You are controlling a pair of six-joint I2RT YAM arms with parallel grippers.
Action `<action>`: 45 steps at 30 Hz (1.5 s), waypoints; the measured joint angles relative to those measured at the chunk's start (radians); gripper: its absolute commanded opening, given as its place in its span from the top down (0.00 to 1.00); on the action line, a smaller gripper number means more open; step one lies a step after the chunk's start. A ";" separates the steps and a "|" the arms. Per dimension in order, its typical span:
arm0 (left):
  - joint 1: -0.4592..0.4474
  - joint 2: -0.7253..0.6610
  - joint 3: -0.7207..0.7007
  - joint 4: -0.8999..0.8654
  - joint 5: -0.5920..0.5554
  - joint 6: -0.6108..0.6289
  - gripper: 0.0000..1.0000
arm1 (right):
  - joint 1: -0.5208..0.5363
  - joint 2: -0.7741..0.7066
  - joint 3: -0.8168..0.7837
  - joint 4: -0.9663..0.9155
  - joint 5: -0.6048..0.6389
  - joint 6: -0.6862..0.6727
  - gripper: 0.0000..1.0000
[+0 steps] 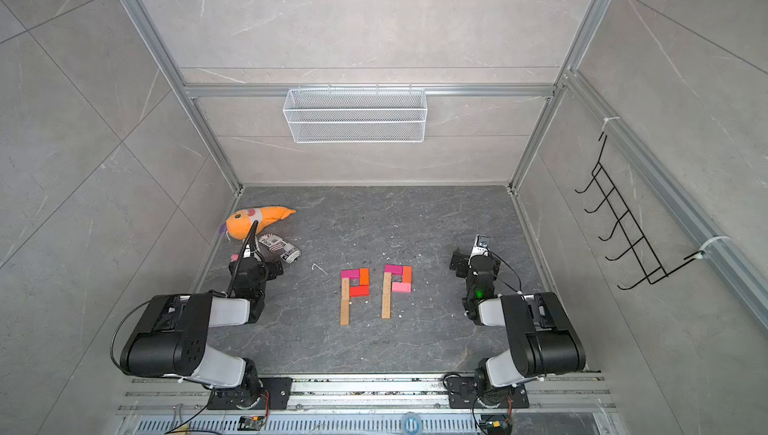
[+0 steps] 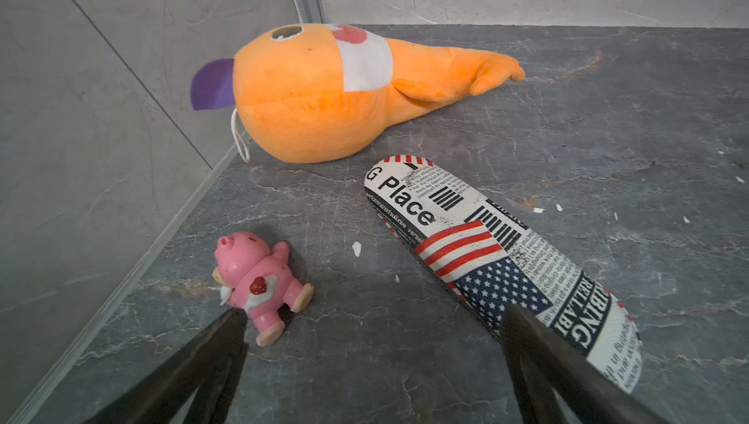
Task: Assemble the letter p with building blocks
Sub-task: Reset both arms
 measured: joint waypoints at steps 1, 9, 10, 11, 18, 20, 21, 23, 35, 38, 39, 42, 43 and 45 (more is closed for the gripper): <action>0.003 0.000 0.001 -0.005 0.005 -0.003 0.00 | 0.000 0.000 0.001 0.000 -0.010 -0.003 0.00; 0.030 0.000 0.002 -0.033 0.038 -0.019 0.00 | 0.000 0.001 0.006 0.000 -0.060 -0.029 0.00; 0.030 0.000 0.002 -0.033 0.041 -0.020 0.00 | 0.000 0.001 0.006 0.000 -0.064 -0.030 0.00; 0.030 0.000 0.002 -0.033 0.045 -0.020 0.00 | 0.000 0.001 0.006 0.000 -0.068 -0.031 0.00; 0.029 0.000 0.002 -0.033 0.048 -0.021 0.00 | 0.000 0.001 0.007 0.000 -0.078 -0.037 0.00; 0.028 0.000 0.002 -0.033 0.048 -0.021 0.00 | 0.000 0.001 0.007 0.000 -0.079 -0.037 0.00; 0.028 0.000 0.002 -0.033 0.048 -0.020 0.00 | 0.000 0.001 0.007 0.000 -0.078 -0.037 0.00; 0.028 0.000 0.002 -0.033 0.048 -0.021 0.00 | 0.000 0.001 0.007 0.000 -0.079 -0.037 0.00; 0.029 0.000 0.002 -0.033 0.048 -0.021 0.00 | 0.000 0.001 0.003 0.018 -0.033 -0.032 0.00; 0.029 0.000 0.002 -0.033 0.048 -0.021 0.00 | 0.000 0.001 -0.009 0.042 -0.021 -0.028 0.01; 0.028 0.000 0.002 -0.033 0.048 -0.021 0.00 | 0.000 0.001 -0.012 0.042 -0.021 -0.028 0.01; 0.029 0.000 0.002 -0.033 0.048 -0.021 0.00 | 0.000 0.001 -0.013 0.041 -0.023 -0.028 0.00; 0.028 0.000 0.002 -0.033 0.048 -0.021 0.00 | 0.000 0.001 -0.012 0.040 -0.028 -0.029 0.01; 0.029 0.000 0.002 -0.033 0.048 -0.021 0.00 | 0.000 0.001 -0.006 0.032 -0.039 -0.029 0.01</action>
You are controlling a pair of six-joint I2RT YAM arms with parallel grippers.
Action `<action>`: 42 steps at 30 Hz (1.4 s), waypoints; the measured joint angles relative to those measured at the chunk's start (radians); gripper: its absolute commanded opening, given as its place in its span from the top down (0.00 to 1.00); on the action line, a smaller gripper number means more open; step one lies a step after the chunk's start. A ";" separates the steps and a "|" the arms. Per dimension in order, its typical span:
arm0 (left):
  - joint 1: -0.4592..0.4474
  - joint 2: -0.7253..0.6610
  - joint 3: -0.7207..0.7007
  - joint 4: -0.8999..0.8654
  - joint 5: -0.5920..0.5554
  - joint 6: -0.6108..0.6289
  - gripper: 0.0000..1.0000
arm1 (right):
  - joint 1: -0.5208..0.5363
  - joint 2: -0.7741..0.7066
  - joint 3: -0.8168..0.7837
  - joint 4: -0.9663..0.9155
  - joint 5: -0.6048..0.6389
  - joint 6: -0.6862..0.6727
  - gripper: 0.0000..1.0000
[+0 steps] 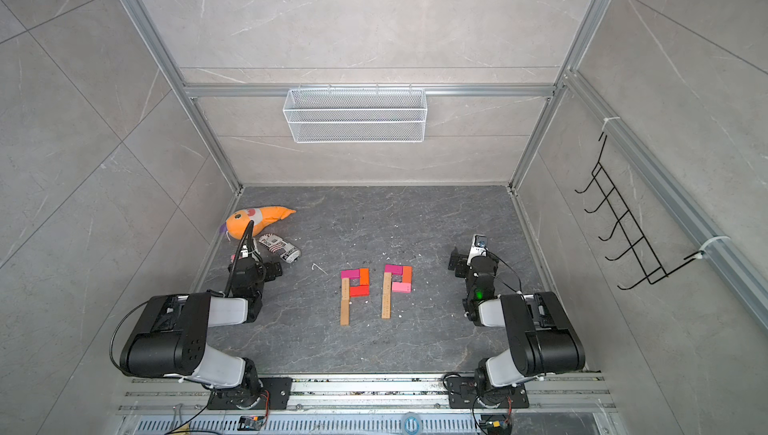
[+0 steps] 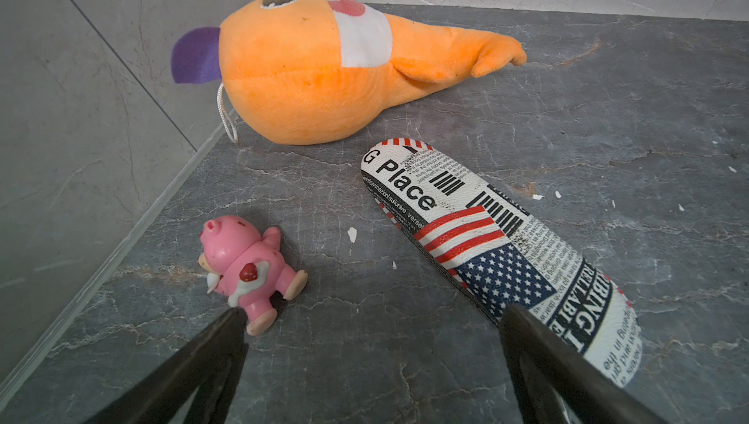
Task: Assemble the letter p with building blocks
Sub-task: Reset both arms
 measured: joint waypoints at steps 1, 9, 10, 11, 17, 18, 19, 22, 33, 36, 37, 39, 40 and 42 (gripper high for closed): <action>0.000 0.000 0.000 0.000 0.000 0.000 0.00 | 0.000 0.000 0.004 -0.003 -0.006 0.000 0.01; 0.000 0.000 0.000 0.000 0.000 0.000 0.00 | 0.000 0.000 0.011 -0.007 -0.021 0.000 0.01; 0.000 0.000 0.000 0.000 0.000 0.000 0.00 | 0.000 0.000 0.011 -0.007 -0.021 0.000 0.01; 0.000 0.000 0.000 0.000 0.000 0.000 0.00 | 0.000 0.000 0.011 -0.007 -0.021 0.000 0.01; 0.000 0.000 0.000 0.000 0.000 0.000 0.00 | 0.000 0.000 0.011 -0.007 -0.021 0.000 0.01; 0.000 0.000 0.000 0.000 0.000 0.000 0.00 | 0.000 0.000 0.011 -0.007 -0.021 0.000 0.00; 0.000 0.000 0.000 0.000 0.000 0.000 0.00 | 0.000 0.000 0.011 -0.007 -0.021 0.000 0.01; 0.000 0.000 0.000 0.000 0.000 0.000 0.00 | 0.000 0.000 0.011 -0.006 -0.021 0.000 0.01; 0.000 0.000 0.000 0.000 0.000 0.000 0.00 | 0.000 0.000 0.011 -0.007 -0.022 0.000 0.01; 0.000 0.000 0.000 0.000 0.000 0.000 0.00 | 0.000 0.000 0.011 -0.007 -0.029 -0.003 0.01; 0.000 0.000 0.000 0.000 0.000 0.000 0.00 | 0.000 0.000 0.011 -0.007 -0.032 -0.005 0.00; 0.000 0.000 0.000 0.000 0.000 0.000 0.00 | 0.000 0.000 0.011 -0.006 -0.039 -0.011 0.00; 0.000 0.000 0.000 0.000 0.000 0.000 0.00 | 0.000 0.000 0.011 -0.007 -0.040 -0.012 0.01; 0.000 0.000 0.000 0.000 0.000 0.000 0.00 | 0.000 0.000 0.012 -0.007 -0.040 -0.015 0.00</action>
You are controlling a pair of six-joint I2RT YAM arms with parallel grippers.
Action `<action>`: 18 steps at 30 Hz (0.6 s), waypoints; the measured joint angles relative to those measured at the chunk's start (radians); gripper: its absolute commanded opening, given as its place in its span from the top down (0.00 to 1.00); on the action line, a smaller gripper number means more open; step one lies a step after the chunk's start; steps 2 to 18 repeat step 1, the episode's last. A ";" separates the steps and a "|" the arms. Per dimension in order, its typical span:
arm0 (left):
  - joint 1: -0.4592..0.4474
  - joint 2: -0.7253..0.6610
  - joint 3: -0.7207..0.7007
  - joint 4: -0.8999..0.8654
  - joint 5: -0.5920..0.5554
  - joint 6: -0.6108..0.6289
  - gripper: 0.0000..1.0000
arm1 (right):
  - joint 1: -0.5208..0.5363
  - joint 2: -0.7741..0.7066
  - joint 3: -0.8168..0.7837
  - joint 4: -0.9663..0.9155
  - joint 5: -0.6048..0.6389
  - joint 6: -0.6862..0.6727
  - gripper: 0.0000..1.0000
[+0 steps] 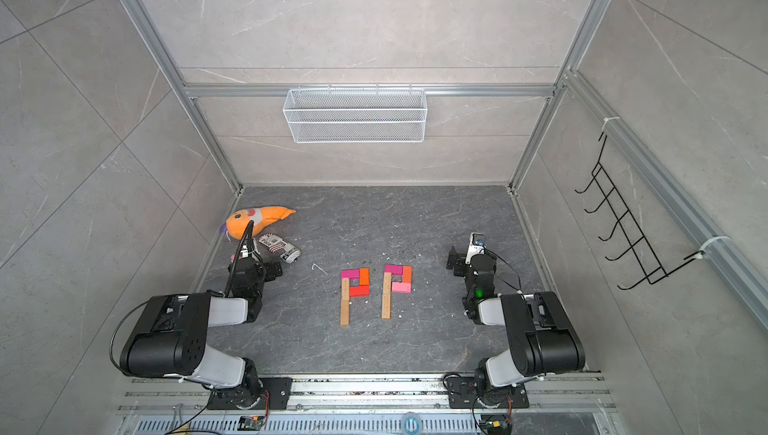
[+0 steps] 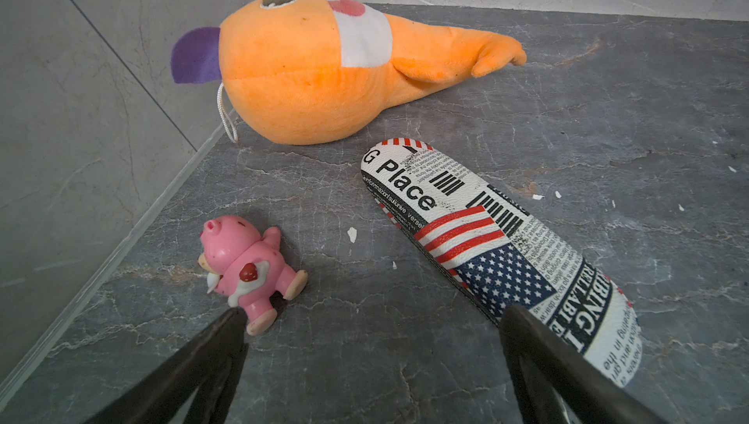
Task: Assemble the letter p with building blocks
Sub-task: Reset both arms
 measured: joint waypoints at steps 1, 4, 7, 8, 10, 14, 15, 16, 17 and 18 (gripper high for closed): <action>0.000 0.000 0.000 0.000 0.000 0.000 0.00 | 0.000 0.000 0.001 -0.001 -0.005 -0.002 0.00; 0.000 0.000 0.000 0.000 0.000 0.000 0.00 | 0.000 0.000 0.001 -0.001 -0.005 -0.002 0.00; 0.000 0.000 0.000 0.000 0.000 0.000 0.00 | 0.000 0.000 0.001 -0.001 -0.005 -0.002 0.00; 0.000 0.000 0.000 0.000 0.000 0.000 0.00 | 0.000 0.000 0.001 -0.001 -0.005 -0.002 0.00; 0.000 0.000 0.000 0.000 0.000 0.000 0.00 | 0.000 0.000 0.001 -0.001 -0.005 -0.002 0.00; 0.000 0.000 0.000 0.000 0.000 0.000 0.00 | 0.000 0.000 0.001 -0.001 -0.005 -0.002 0.00; 0.000 0.000 0.000 0.000 0.000 0.000 0.00 | 0.000 0.000 0.001 -0.001 -0.005 -0.002 0.00; 0.000 0.000 0.000 0.000 0.000 0.000 0.00 | 0.000 0.000 0.001 -0.001 -0.005 -0.002 0.00; 0.000 0.000 0.000 0.000 0.000 0.000 0.00 | 0.000 0.000 0.001 -0.001 -0.005 -0.002 0.00; 0.000 0.000 0.000 0.000 0.000 0.000 0.00 | 0.000 0.000 0.001 -0.001 -0.005 -0.002 0.00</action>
